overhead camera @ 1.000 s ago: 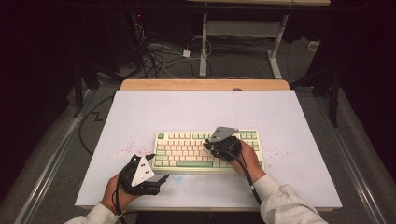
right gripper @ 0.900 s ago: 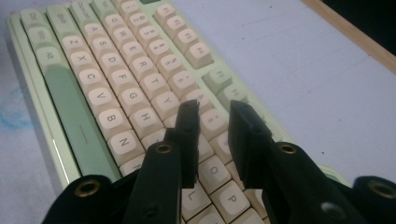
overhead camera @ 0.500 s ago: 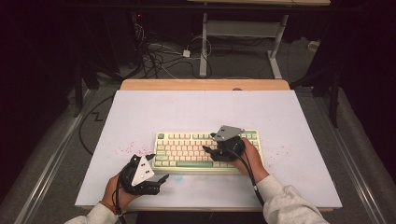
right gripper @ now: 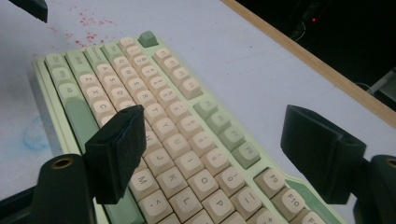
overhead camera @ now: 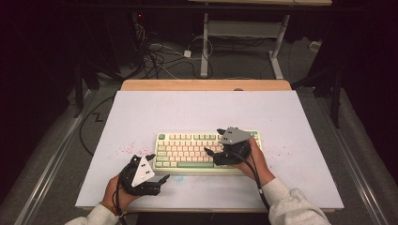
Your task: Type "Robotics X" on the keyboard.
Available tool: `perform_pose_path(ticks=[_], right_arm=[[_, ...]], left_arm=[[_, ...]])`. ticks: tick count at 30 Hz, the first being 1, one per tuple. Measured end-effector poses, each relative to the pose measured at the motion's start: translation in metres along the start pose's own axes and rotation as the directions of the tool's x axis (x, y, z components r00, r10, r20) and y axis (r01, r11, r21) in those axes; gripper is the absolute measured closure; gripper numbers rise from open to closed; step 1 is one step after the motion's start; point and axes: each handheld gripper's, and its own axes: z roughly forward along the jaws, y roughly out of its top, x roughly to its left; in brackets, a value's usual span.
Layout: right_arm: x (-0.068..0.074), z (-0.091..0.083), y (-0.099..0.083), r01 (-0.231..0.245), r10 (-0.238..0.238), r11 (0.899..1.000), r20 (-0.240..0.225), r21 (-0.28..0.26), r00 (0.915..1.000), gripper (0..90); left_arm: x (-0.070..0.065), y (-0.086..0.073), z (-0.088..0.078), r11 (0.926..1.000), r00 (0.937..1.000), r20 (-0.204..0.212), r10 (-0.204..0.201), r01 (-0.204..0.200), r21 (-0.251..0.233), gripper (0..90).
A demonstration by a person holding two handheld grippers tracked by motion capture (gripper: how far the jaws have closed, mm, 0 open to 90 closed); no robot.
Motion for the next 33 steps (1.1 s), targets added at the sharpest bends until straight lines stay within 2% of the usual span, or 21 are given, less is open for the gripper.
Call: perform_pose_path(ticks=[9,24,29,31,33], right_arm=[[-0.002,-0.017,0.000,0.016,-0.015,0.999,0.027,-0.037,0.9995,20.0],[-0.005,-0.042,-0.012,0.030,-0.026,0.998,0.066,-0.058,0.9975,19.4],[-0.004,-0.052,-0.019,0.041,-0.036,0.997,0.080,-0.059,0.9961,19.4],[-0.004,-0.056,-0.021,0.038,-0.032,0.997,0.085,-0.063,0.9959,19.5],[-0.004,-0.059,-0.024,0.043,-0.036,0.997,0.092,-0.068,0.9951,19.5]], left_arm=[[0.000,0.001,-0.002,0.9999,1.0000,-0.004,-0.003,0.003,-0.014,18.1],[0.002,0.004,-0.007,0.9989,0.9996,-0.023,-0.015,0.014,-0.045,19.5],[0.005,0.005,-0.009,0.9978,0.9993,-0.018,-0.032,0.031,-0.058,23.6],[0.005,0.005,-0.010,0.9973,0.9990,-0.022,-0.039,0.038,-0.063,26.9],[0.006,0.005,-0.010,0.9971,0.9990,-0.012,-0.042,0.041,-0.064,34.1]])
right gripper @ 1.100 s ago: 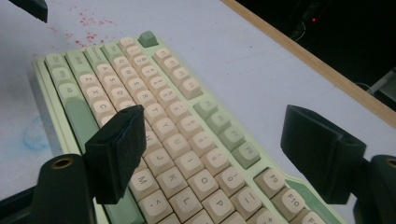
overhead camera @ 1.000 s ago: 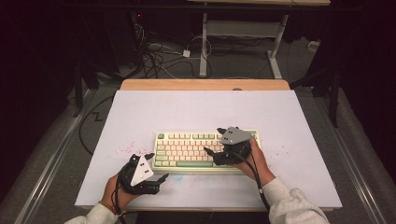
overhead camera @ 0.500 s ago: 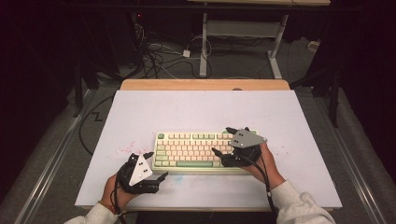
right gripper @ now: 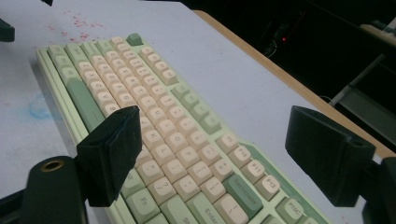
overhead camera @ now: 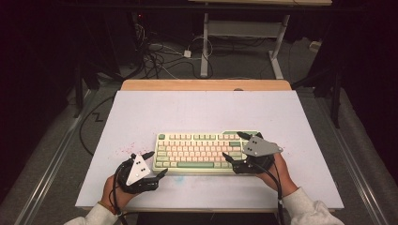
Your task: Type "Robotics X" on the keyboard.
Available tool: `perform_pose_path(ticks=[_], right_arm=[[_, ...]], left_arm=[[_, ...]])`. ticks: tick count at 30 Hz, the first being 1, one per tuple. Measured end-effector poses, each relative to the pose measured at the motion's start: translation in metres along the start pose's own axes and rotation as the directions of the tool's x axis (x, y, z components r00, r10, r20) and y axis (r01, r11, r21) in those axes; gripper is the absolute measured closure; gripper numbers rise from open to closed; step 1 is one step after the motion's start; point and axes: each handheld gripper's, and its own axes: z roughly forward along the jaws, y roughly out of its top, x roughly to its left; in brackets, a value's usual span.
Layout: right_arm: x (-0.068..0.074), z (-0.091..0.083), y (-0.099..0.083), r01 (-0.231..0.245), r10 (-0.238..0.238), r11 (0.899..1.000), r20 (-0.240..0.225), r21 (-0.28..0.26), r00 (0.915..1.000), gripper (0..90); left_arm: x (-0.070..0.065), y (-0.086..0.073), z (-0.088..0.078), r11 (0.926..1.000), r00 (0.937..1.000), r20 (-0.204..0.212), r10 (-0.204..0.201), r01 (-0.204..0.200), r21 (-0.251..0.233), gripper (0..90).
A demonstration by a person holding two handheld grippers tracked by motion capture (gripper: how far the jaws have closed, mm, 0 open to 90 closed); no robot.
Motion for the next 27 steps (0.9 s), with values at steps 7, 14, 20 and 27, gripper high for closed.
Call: perform_pose_path(ticks=[7,14,20,27], right_arm=[[0.001,-0.011,-0.009,0.015,-0.014,1.000,0.005,-0.011,0.9999,19.7],[0.002,-0.023,-0.019,-0.001,0.001,1.000,0.026,-0.003,0.9997,20.1],[0.003,-0.032,-0.030,-0.021,0.021,1.000,0.039,0.018,0.9990,20.0],[0.004,-0.038,-0.039,-0.038,0.037,0.999,0.055,0.033,0.9978,20.0]], left_arm=[[0.002,0.001,0.000,0.9991,0.9985,0.047,0.029,-0.030,0.029,62.8],[0.003,0.010,0.006,0.9964,0.9921,0.124,0.024,-0.034,0.078,85.7],[0.005,0.017,0.014,0.9934,0.9883,0.152,-0.008,-0.009,0.115,87.4],[0.006,0.031,0.027,0.9884,0.9854,0.170,0.006,-0.031,0.149,87.3]])
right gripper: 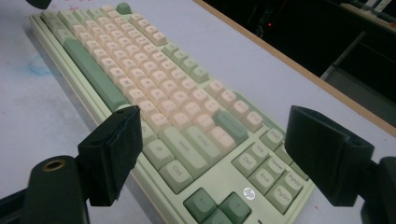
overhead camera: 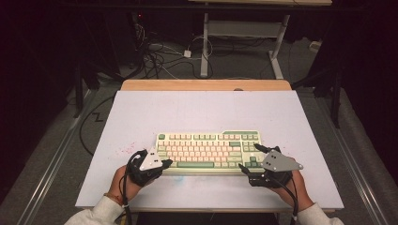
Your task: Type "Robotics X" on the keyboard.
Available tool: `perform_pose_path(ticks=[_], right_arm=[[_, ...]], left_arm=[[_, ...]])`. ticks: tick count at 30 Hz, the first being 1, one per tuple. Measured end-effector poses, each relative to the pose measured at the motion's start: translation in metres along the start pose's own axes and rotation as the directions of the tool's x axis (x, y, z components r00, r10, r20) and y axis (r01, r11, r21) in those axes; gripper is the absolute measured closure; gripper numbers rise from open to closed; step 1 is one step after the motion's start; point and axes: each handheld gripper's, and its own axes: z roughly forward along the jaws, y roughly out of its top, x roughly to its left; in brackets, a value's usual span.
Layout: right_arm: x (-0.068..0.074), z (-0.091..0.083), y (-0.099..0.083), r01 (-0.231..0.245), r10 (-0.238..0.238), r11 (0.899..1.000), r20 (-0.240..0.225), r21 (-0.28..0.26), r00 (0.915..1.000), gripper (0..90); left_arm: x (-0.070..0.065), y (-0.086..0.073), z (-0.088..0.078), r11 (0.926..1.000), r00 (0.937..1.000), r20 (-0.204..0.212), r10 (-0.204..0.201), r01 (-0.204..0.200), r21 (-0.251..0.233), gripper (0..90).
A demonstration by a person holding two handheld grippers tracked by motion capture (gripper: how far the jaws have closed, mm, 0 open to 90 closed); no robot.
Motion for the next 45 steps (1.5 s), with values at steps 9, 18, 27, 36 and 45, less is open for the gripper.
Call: perform_pose_path(ticks=[9,18,27,36,45], right_arm=[[0.000,-0.007,-0.008,-0.013,0.013,1.000,0.012,0.006,0.9999,20.8],[0.001,-0.008,-0.013,-0.007,0.007,1.000,0.003,0.017,1.0000,20.7],[0.004,-0.007,-0.012,0.001,-0.001,1.000,-0.005,0.020,1.0000,20.7],[0.006,-0.006,-0.012,0.017,-0.017,1.000,-0.011,0.025,0.9998,20.7],[0.007,-0.006,-0.012,0.032,-0.032,0.999,-0.013,0.029,0.9994,20.7]], left_arm=[[0.004,0.014,0.014,0.9995,0.9995,0.026,0.017,-0.017,0.026,87.2],[0.006,0.025,0.031,0.9976,0.9974,0.069,0.021,-0.026,0.064,87.1],[0.009,0.034,0.042,0.9969,0.9976,0.065,0.023,-0.028,0.073,87.0],[0.010,0.038,0.049,0.9952,0.9975,0.062,0.035,-0.040,0.089,86.9],[0.010,0.037,0.054,0.9938,0.9974,0.063,0.035,-0.042,0.103,86.9]])
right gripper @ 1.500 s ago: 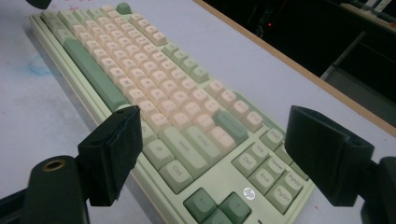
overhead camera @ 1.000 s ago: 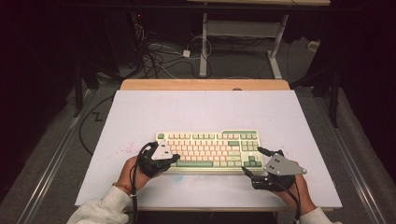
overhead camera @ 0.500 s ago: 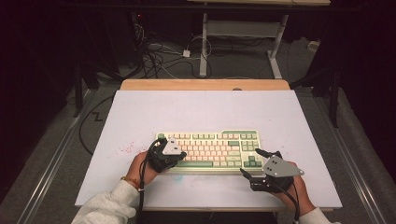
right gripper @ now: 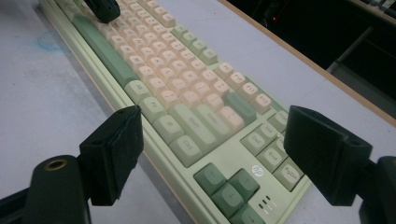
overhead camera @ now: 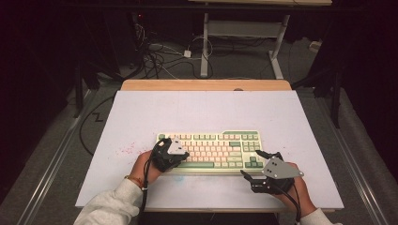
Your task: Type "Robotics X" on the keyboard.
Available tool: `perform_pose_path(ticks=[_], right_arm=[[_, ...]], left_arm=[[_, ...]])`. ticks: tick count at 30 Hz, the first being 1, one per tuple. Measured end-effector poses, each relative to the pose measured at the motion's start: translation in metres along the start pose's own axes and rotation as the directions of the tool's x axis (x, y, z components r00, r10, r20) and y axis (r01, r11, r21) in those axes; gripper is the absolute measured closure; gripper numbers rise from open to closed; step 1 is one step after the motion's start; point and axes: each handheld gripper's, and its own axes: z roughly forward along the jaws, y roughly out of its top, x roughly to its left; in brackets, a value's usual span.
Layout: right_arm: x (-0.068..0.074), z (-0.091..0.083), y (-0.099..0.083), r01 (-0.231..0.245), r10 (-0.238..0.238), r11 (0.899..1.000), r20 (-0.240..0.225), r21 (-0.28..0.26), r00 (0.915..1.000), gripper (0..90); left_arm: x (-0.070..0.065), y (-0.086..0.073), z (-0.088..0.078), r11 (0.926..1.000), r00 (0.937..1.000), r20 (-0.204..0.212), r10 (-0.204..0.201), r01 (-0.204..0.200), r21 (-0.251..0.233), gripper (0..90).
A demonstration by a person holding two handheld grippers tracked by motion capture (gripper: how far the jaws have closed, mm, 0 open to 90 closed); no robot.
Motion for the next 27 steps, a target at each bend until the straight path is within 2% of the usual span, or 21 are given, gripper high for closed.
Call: perform_pose_path(ticks=[20,23,25,27], right_arm=[[0.0005,0.0011,-0.0006,0.011,-0.011,1.000,0.001,0.012,0.9999,21.0],[0.0006,0.0015,-0.0007,0.011,-0.011,1.000,-0.001,0.015,0.9999,21.3],[0.0012,0.0023,-0.0007,0.011,-0.011,1.000,-0.001,0.022,0.9999,21.3],[0.0014,0.0026,-0.0006,0.017,-0.017,1.000,-0.004,0.022,0.9998,21.3]], left_arm=[[-0.0002,-0.0014,-0.0001,1.0000,1.0000,-0.004,0.000,0.000,0.000,86.1],[0.0002,-0.0023,0.0022,0.9998,1.0000,0.004,0.001,-0.001,0.021,86.5],[0.0012,-0.0039,0.0026,0.9999,0.9999,0.004,-0.011,0.011,0.005,87.3],[0.0010,-0.0036,0.0017,0.9999,1.0000,-0.007,-0.004,0.004,0.012,87.2]])
